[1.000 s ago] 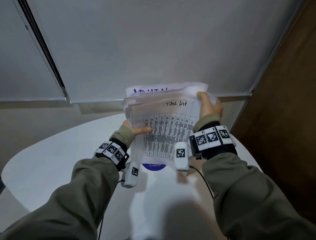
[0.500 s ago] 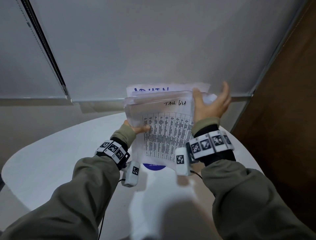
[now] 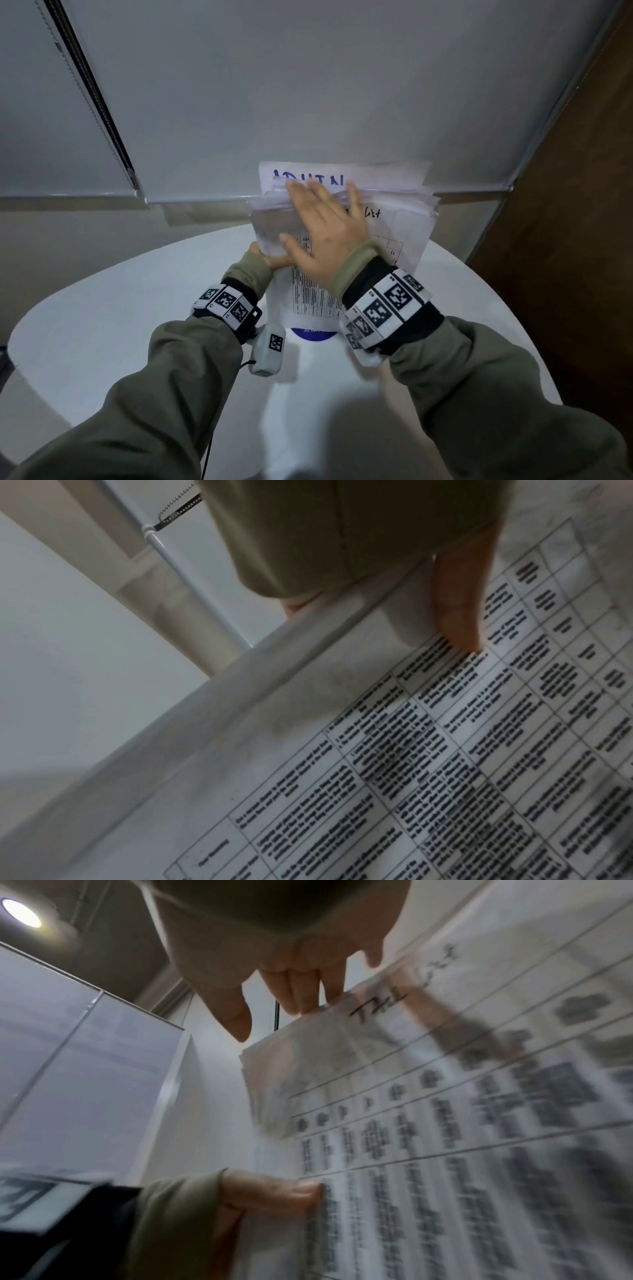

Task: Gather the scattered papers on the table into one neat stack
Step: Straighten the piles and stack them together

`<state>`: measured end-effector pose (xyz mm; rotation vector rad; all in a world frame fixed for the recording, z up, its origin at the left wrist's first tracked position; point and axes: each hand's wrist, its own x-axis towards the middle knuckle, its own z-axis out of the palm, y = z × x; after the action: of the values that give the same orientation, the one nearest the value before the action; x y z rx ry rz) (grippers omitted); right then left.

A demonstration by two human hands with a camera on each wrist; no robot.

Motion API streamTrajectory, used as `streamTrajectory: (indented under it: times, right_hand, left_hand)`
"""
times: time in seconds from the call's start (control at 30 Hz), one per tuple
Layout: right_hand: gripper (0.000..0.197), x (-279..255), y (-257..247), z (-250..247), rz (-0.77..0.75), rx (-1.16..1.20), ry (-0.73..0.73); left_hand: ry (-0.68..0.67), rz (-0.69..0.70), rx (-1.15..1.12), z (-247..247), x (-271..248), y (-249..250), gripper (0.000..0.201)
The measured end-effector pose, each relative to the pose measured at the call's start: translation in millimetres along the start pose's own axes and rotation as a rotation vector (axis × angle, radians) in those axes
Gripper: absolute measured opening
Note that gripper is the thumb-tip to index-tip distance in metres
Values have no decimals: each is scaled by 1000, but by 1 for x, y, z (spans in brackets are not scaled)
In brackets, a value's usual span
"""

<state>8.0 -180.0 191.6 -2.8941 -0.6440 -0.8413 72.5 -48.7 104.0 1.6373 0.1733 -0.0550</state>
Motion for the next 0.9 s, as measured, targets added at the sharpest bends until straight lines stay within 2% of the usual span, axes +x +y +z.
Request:
streamTrajectory:
  times: [0.07, 0.1, 0.13, 0.2, 0.23, 0.27, 0.33, 0.4, 0.43, 0.47, 0.53, 0.6, 0.67, 0.8, 0.9]
  right_hand:
    - [63, -7, 19, -6, 119, -90, -83]
    - [63, -13, 32, -5, 171, -121, -92]
    - [61, -22, 45, -6, 228, -127, -73]
    - [61, -36, 66, -8, 394, -61, 25]
    - [63, -41, 76, -6, 485, -2, 110]
    - [68, -44, 84, -3, 564, 100, 199]
    - [89, -45, 95, 1, 736, 577, 259]
    - [112, -47, 94, 9, 910, 1142, 159]
    - [114, -48, 94, 14, 959, 1256, 92]
    - [105, -48, 95, 20, 991, 1247, 33]
    - [74, -44, 98, 30, 1030, 1115, 11]
    - [59, -40, 97, 35, 1055, 1036, 74]
    - [41, -36, 93, 34, 1072, 1073, 175]
    - [30, -29, 80, 24, 1052, 1144, 348]
    - [27, -29, 79, 14, 1018, 1201, 407]
  left_hand:
    - [-95, 17, -52, 1, -3, 4, 95]
    - [-110, 14, -52, 1, -3, 5, 103]
    - [-117, -8, -46, 0, -6, 7, 97]
    - [-135, -54, -44, 2, -8, 12, 60]
    - [-122, -46, -27, 3, -3, 8, 49]
    - [-124, -48, 10, 2, 0, 7, 46]
    - [-101, -41, 34, 0, 3, 9, 49]
    - [-113, -46, 40, -4, 4, 9, 68]
    - [-140, -31, 55, -5, 6, 8, 84]
    - [-164, -28, 108, -5, 5, 11, 89]
    - [-165, -16, 138, -1, 1, 15, 71]
    - [-121, 43, 105, 2, -3, 18, 57]
    - [-28, 94, 111, 8, -7, 19, 50]
    - [68, 139, 48, 14, -15, 38, 41]
    - [71, 202, -18, 10, -18, 48, 19]
